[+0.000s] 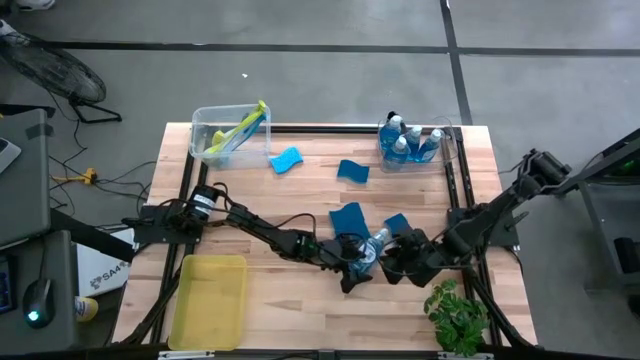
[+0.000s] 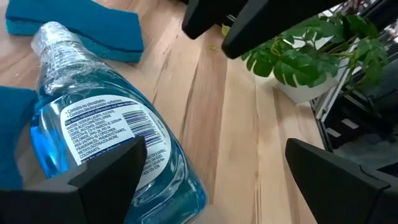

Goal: Pick & Place Kitchen Sink Supplies
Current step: Put the soap dispenser into the transparent bin

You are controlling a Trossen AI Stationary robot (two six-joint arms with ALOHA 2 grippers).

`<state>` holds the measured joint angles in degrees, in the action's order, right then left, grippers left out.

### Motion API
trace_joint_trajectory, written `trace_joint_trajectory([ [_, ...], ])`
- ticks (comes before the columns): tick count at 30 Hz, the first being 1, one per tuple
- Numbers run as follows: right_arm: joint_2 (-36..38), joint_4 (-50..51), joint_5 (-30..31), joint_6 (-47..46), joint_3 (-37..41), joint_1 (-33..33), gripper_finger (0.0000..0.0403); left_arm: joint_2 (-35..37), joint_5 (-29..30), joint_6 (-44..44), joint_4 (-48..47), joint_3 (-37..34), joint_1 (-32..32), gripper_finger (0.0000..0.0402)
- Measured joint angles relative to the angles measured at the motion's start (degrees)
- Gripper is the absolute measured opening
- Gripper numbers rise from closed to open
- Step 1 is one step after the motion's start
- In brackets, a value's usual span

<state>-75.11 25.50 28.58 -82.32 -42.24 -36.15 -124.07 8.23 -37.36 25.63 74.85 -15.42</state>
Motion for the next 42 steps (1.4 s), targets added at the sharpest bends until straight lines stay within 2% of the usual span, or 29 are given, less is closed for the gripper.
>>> trace_joint_trajectory([
  [5, 0.28, 2.9, -2.79, 4.72, -0.04, 1.94, 0.0134, 0.0, -0.03, 1.01, -0.53, 0.04, 0.0, 0.0385],
  [8, 0.28, 5.24, -8.07, 10.96, -0.03, 5.11, 0.0134, 0.0, -0.11, 1.15, -0.55, 0.02, 0.0, 0.0385],
  [11, 0.28, 5.86, -12.27, 22.98, -0.04, 7.18, 0.0134, 0.0, -0.12, 1.11, -0.55, -0.01, 0.0, 0.0385],
  [15, 0.28, 9.65, -15.38, 44.12, -0.04, 8.77, 0.0134, 0.0, -0.3, 1.05, -0.55, -0.02, -0.04, 0.0385],
  [21, 0.28, 15.45, -9.57, 78.53, -0.02, 8.2, 0.0134, -0.06, -1.4, 0.91, -0.55, -0.07, -0.02, 0.0385],
  [24, 0.28, 14.28, -9.54, 90.06, -0.02, 7.77, 0.0137, -0.07, -1.42, 0.7, -0.55, -0.07, -0.02, 0.0385],
  [29, -1.22, 13.91, -9.51, 98.89, -0.03, 8.88, 0.0177, -0.07, -1.44, 0.65, -0.55, -0.07, 0.04, 0.0385],
  [35, -6.72, 10.08, -10.91, 106.87, -0.02, 11.51, 0.0237, -0.07, -1.53, -0.4, -0.55, -0.07, 0.04, 0.0385],
  [39, -9.53, 8.99, -5.95, 108.64, -0.02, 13.04, 0.0249, -0.07, -1.55, -0.6, -0.55, -0.07, 0.04, 0.0385],
  [42, -10.33, 8.87, -8.4, 111.07, 0.0, 14.53, 0.0248, -0.07, -1.6, -0.86, -0.55, -0.07, 0.04, 0.0385],
])
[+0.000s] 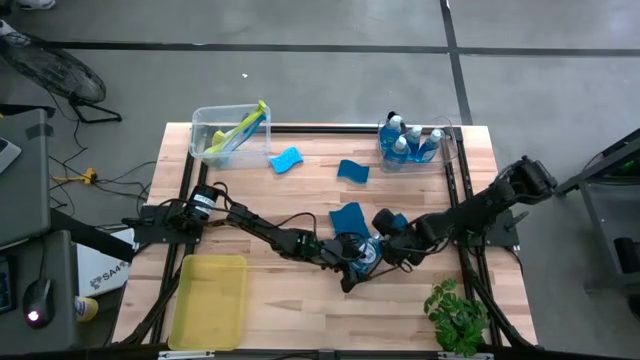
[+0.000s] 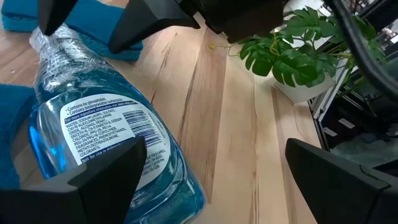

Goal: Pick & Place Kitchen Sink Supplies
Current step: Put the soap dispenser into the transparent bin

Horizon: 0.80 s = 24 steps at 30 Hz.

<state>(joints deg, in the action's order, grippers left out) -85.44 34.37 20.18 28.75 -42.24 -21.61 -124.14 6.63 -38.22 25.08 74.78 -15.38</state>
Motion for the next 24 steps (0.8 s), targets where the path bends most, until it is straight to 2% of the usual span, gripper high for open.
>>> trace_joint_trajectory([
  [12, -0.1, -6.93, -13.86, 5.41, -0.02, 8.7, 0.0245, 0.0, -0.02, -1.06, 0.02, 0.0, -0.02, 0.0385],
  [18, -0.1, -7.02, -16.28, 6.24, -0.02, 10.86, 0.0237, 0.0, -0.59, -1.07, 0.85, -0.04, 0.0, 0.0385],
  [20, -0.65, -7.2, -18.51, 6.26, -0.02, 11.18, 0.0227, 0.0, -0.71, -1.07, 0.83, -0.04, 0.0, 0.0385],
  [24, -3.12, -7.62, -19.01, 7.22, -0.04, 11.07, 0.0199, 0.0, -1.16, -1.07, 0.99, -0.02, -0.02, 0.0385],
])
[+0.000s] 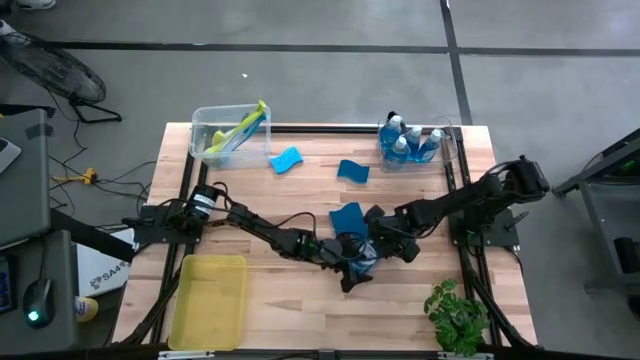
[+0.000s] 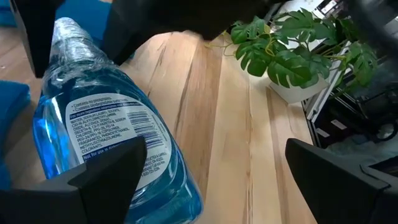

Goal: Pick & Place Kitchen Sink Supplies
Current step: Put the soap dispenser into the transparent bin

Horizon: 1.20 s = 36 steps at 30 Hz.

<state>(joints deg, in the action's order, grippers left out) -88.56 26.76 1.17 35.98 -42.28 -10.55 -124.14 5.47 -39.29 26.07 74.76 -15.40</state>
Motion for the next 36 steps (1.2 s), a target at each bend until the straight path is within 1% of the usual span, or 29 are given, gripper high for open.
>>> trace_joint_trajectory([
  [5, -2.76, -0.05, -0.23, 0.22, -0.26, 0.0, 0.0163, 0.0, -0.15, -0.07, 0.12, 0.0, -0.02, 0.0385],
  [10, -2.65, 0.32, -0.22, -0.36, -0.2, 0.0, 0.0135, -0.04, -0.41, -0.18, 0.27, 0.02, -0.06, 0.0385],
  [21, -1.74, 1.73, 0.17, -1.15, -0.15, -0.07, 0.0135, -0.07, -0.1, -0.15, 0.98, -0.02, -0.04, 0.0385],
  [25, -0.96, 2.8, 1.28, -2.01, -0.02, -0.11, 0.0135, -0.11, 0.1, -0.15, 0.99, 0.24, -0.02, 0.0385],
  [30, 1.35, 5.75, 2.75, -3.49, 0.2, -0.11, 0.0135, -0.35, 0.22, 1.64, -0.48, 2.47, 0.11, 0.0385],
  [36, 3.03, 9.99, 4.91, -4.61, 0.15, -0.15, 0.0134, -0.42, -1.76, 4.03, -4.25, 6.18, 0.42, 0.0385],
])
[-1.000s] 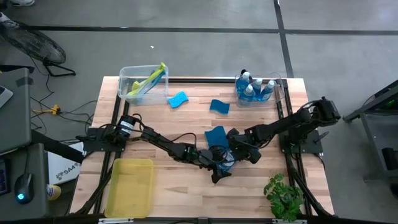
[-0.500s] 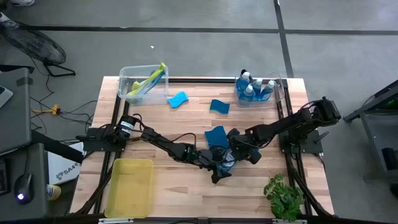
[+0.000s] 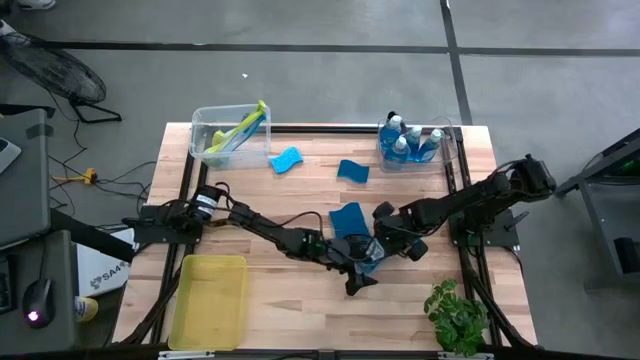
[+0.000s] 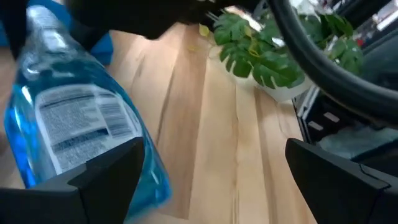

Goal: Pick & Place Kitchen Sink Supplies
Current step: Put the soap dispenser into the transparent bin

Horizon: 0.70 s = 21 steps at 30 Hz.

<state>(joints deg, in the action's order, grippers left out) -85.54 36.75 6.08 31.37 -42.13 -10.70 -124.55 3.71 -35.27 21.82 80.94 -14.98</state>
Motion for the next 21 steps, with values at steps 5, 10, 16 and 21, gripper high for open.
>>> trace_joint_trajectory([
  [5, 0.6, 2.29, 2.17, -1.38, -0.02, 0.0, 0.0134, 0.04, -0.15, 0.55, -10.04, 4.51, 0.47, 0.0385],
  [10, 0.72, 5.26, 6.43, -1.54, -0.2, 0.02, 0.0134, 0.09, 2.91, 0.7, -22.37, 9.47, 0.54, 0.0385],
  [16, 0.72, 12.84, 12.26, -0.21, -3.43, -0.01, 0.0134, 0.2, 4.76, 2.37, -30.25, 13.21, 0.32, 0.0385],
  [21, 0.72, 19.22, 17.76, 2.04, -7.61, -1.31, 0.0134, 0.33, 4.87, 4.1, -34.51, 16.1, 0.26, 0.0385],
])
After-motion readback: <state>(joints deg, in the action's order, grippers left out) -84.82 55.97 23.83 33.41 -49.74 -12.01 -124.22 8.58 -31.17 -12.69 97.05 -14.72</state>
